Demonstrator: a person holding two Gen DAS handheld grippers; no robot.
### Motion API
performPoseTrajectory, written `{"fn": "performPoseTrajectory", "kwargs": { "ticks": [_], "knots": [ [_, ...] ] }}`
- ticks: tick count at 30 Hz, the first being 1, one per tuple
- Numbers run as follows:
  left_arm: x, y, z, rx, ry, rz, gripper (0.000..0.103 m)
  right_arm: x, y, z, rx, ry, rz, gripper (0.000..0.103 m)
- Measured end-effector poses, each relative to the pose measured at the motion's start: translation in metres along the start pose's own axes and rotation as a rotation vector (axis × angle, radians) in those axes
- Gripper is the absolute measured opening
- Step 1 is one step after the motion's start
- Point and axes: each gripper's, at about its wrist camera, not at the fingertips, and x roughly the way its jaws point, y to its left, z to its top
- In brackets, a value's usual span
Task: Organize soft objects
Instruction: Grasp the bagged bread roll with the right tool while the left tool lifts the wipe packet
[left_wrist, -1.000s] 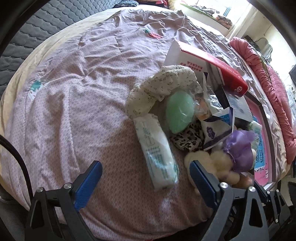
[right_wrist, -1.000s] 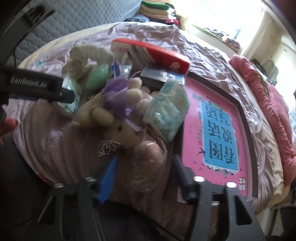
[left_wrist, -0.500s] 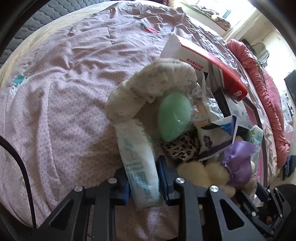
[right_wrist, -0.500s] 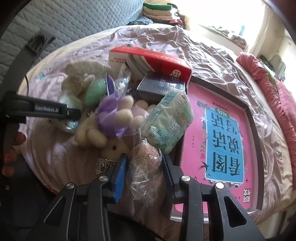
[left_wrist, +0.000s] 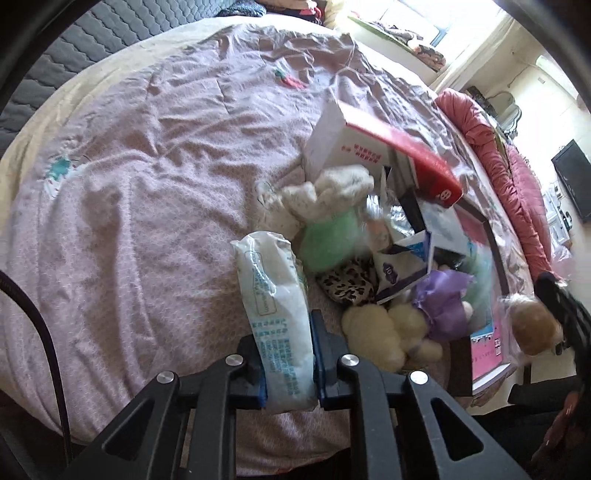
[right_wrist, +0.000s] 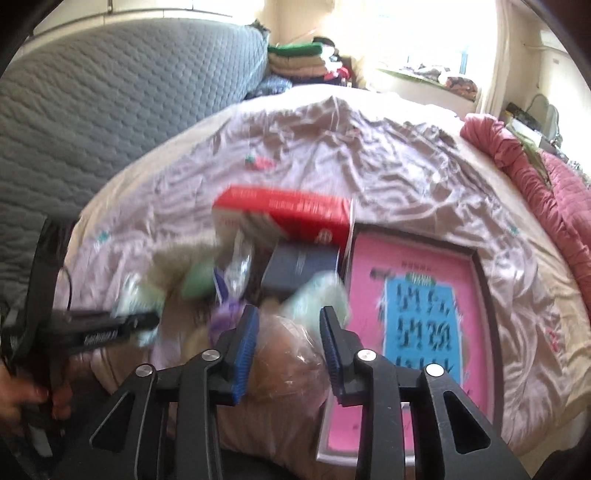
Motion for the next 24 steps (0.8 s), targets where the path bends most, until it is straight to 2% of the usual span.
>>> {"fn": "performPoseTrajectory", "kwargs": {
  "ticks": [3,7,12,15,17,19,23,24],
  "knots": [
    [-0.010,0.000,0.002,-0.001,-0.024,0.008,0.018,0.003,-0.007,0.010,0.004,-0.009,-0.006,0.026],
    [-0.013,0.000,0.005,0.002,-0.034,0.012,0.018,0.020,-0.018,0.011,0.016,0.022,0.008,0.017],
    [-0.012,0.003,0.005,-0.002,-0.026,0.014,0.018,0.026,-0.035,-0.009,0.073,0.036,0.097,0.017],
    [-0.012,0.004,0.004,0.000,-0.026,0.011,0.018,0.020,-0.039,-0.028,0.054,0.050,0.131,0.017],
    [-0.012,0.002,0.003,0.009,-0.025,0.010,0.018,0.018,-0.038,-0.044,0.029,0.092,0.168,0.019],
    [-0.013,-0.001,0.002,0.028,-0.029,0.010,0.018,0.016,-0.035,-0.061,0.017,0.155,0.215,0.030],
    [-0.019,-0.011,-0.004,0.064,-0.036,0.007,0.018,0.008,-0.027,-0.082,0.048,0.190,0.277,0.048],
    [-0.020,-0.013,-0.005,0.073,-0.038,0.009,0.018,0.005,-0.021,-0.088,0.041,0.200,0.298,0.057]
  ]
}}
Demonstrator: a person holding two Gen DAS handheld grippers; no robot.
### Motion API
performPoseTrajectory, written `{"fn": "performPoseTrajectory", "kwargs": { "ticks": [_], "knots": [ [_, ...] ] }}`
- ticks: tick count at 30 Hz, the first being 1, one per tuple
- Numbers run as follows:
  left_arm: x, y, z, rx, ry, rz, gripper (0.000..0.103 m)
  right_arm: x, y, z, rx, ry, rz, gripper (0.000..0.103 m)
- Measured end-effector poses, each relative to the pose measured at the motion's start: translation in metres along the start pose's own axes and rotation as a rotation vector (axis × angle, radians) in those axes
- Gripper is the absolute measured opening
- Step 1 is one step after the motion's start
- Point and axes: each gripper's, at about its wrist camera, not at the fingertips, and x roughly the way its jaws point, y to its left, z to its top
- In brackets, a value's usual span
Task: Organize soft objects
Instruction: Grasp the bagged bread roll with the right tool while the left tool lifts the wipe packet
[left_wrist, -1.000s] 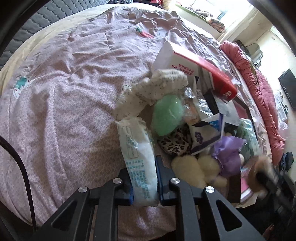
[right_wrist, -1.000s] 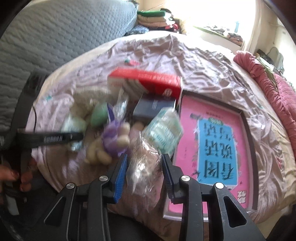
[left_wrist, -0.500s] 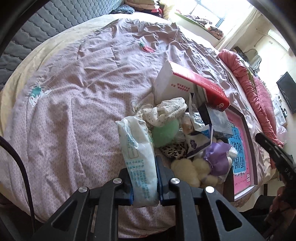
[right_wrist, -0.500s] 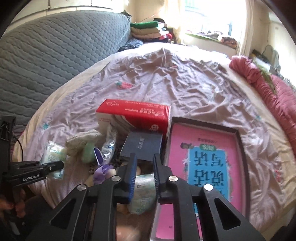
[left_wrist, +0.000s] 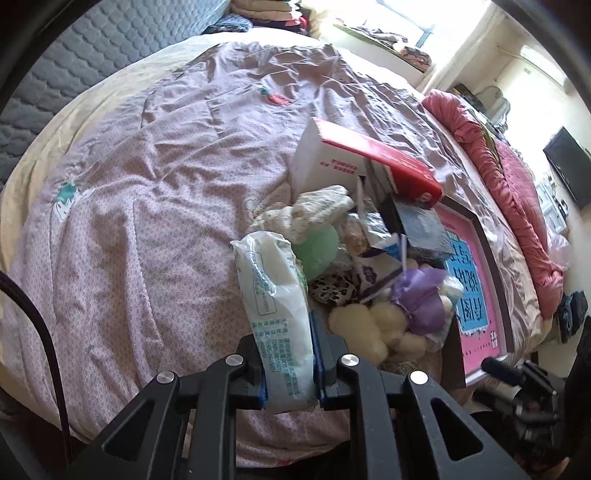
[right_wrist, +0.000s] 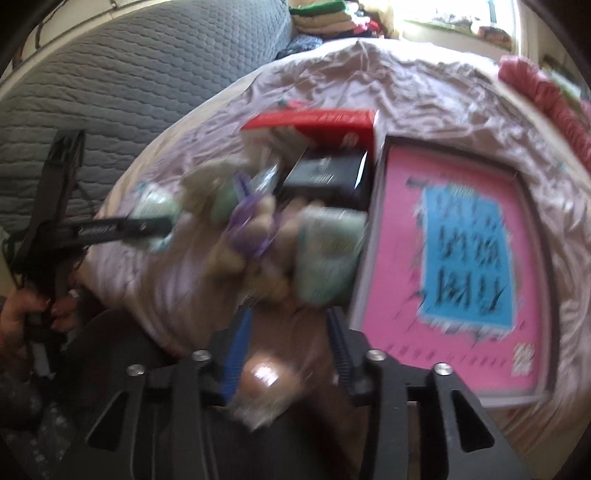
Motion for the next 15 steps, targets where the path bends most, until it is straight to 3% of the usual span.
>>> {"fn": "performPoseTrajectory", "kwargs": {
  "ticks": [2,10,15],
  "knots": [
    [-0.003,-0.004,-0.003,0.015,-0.002,-0.002,0.018,0.003,0.010,-0.007,-0.042,0.028,-0.003,0.063],
    [-0.014,-0.014,-0.011,0.041,-0.010,-0.009,0.018,0.038,0.039,-0.023,-0.193,0.159,-0.083,0.063],
    [-0.019,-0.019,-0.014,0.053,-0.011,-0.012,0.018,0.058,0.040,-0.023,-0.246,0.196,-0.124,0.063]
  ]
}}
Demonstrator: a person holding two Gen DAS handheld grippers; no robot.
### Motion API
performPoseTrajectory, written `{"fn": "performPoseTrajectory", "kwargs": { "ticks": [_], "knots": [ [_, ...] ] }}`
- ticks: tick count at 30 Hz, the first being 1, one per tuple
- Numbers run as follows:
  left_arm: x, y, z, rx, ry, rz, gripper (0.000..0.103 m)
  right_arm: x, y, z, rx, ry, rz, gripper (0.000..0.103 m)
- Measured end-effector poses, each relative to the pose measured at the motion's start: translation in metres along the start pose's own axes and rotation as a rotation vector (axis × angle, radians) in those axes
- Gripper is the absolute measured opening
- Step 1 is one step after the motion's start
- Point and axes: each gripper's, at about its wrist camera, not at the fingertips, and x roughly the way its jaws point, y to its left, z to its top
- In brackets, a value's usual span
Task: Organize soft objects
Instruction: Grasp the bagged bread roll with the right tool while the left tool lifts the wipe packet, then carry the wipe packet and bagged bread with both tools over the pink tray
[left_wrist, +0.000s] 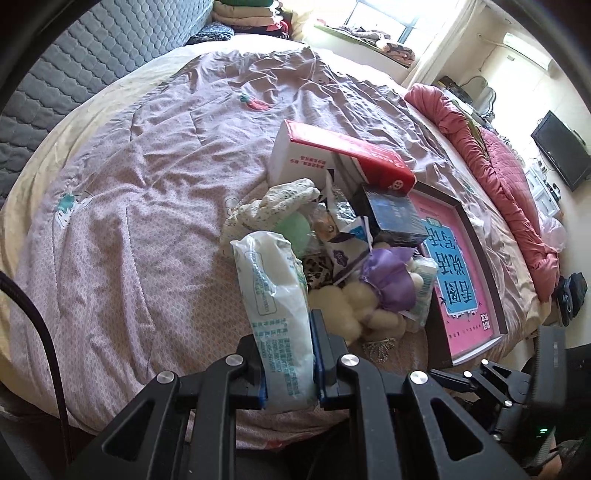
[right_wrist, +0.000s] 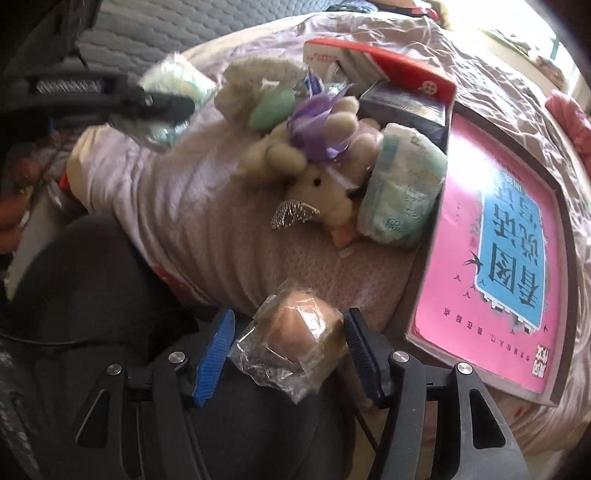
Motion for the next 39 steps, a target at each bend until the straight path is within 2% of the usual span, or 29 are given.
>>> {"fn": "performPoseTrajectory", "kwargs": {
  "ticks": [3,7,15,21,31,39],
  "knots": [
    [-0.003,-0.003,-0.002,0.007,-0.003,0.002,0.018,0.009,0.004,-0.001,-0.037,0.011,-0.044,0.063],
    [-0.006,-0.009,-0.004,0.020,-0.004,0.005,0.018,0.015,0.001,-0.004,-0.042,0.004,-0.073,0.050],
    [-0.012,-0.022,-0.005,0.048,-0.011,0.010,0.018,-0.020,-0.035,0.002,0.118,-0.115,0.041,0.045],
    [-0.020,-0.039,-0.003,0.079,-0.025,0.007,0.018,-0.064,-0.052,0.013,0.206,-0.228,0.060,0.045],
    [-0.023,-0.100,0.011,0.180,-0.047,-0.019,0.018,-0.111,-0.096,0.038,0.287,-0.353,0.026,0.045],
    [0.000,-0.167,0.021,0.277,-0.036,-0.048,0.018,-0.124,-0.148,0.037,0.356,-0.382,-0.022,0.045]
  ]
}}
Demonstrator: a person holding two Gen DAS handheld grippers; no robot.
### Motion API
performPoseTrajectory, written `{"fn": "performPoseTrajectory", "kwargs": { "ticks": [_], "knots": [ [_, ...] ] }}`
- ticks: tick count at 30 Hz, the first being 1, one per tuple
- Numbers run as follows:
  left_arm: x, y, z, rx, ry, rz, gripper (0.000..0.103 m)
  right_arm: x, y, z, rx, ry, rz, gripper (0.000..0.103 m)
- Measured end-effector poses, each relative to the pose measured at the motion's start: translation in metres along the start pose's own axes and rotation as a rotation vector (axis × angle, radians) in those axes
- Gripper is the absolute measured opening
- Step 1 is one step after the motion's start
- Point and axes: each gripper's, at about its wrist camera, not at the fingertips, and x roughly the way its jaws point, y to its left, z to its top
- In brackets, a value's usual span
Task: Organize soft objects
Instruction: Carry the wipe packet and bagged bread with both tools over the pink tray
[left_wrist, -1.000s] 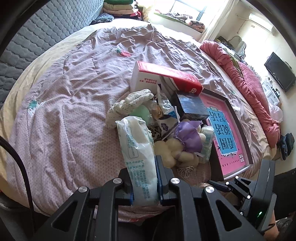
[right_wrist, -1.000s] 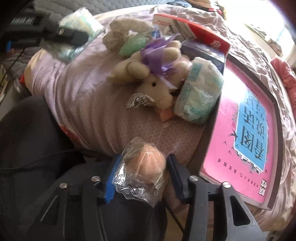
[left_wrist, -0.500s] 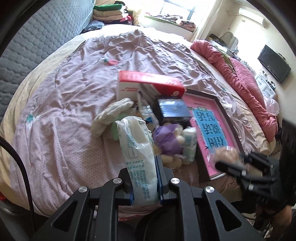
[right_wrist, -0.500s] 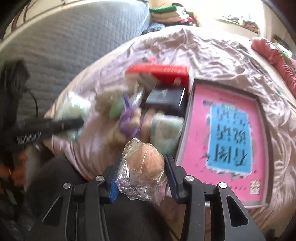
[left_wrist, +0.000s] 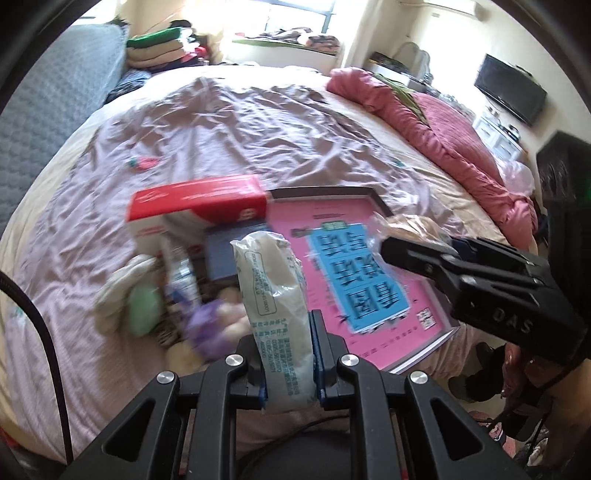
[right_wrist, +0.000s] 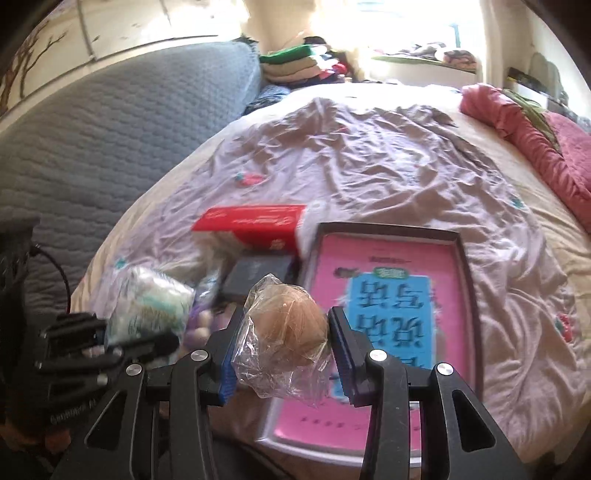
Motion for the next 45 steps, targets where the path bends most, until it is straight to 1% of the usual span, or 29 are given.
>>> {"fn": "performPoseTrajectory", "kwargs": {
  "ticks": [7,12,18,23,31,45],
  "knots": [
    [0.037,-0.045,0.014,0.070,0.036,-0.018,0.018,0.000,-0.058,0.000,0.108,-0.002,-0.060,0.045],
    [0.063,-0.069,0.011,0.116,0.076,-0.014,0.018,0.011,-0.080,-0.002,0.101,0.030,-0.089,0.045],
    [0.086,-0.086,0.002,0.151,0.124,-0.017,0.018,0.031,-0.098,0.000,0.096,0.059,-0.114,0.045],
    [0.101,-0.094,-0.006,0.174,0.160,-0.027,0.018,0.046,-0.110,-0.005,0.088,0.077,-0.129,0.045],
    [0.125,-0.097,-0.014,0.179,0.213,-0.023,0.019,0.063,-0.113,-0.016,0.067,0.093,-0.139,0.045],
    [0.146,-0.092,-0.019,0.154,0.245,-0.034,0.019,0.089,-0.110,-0.021,0.039,0.135,-0.132,0.046]
  ]
}}
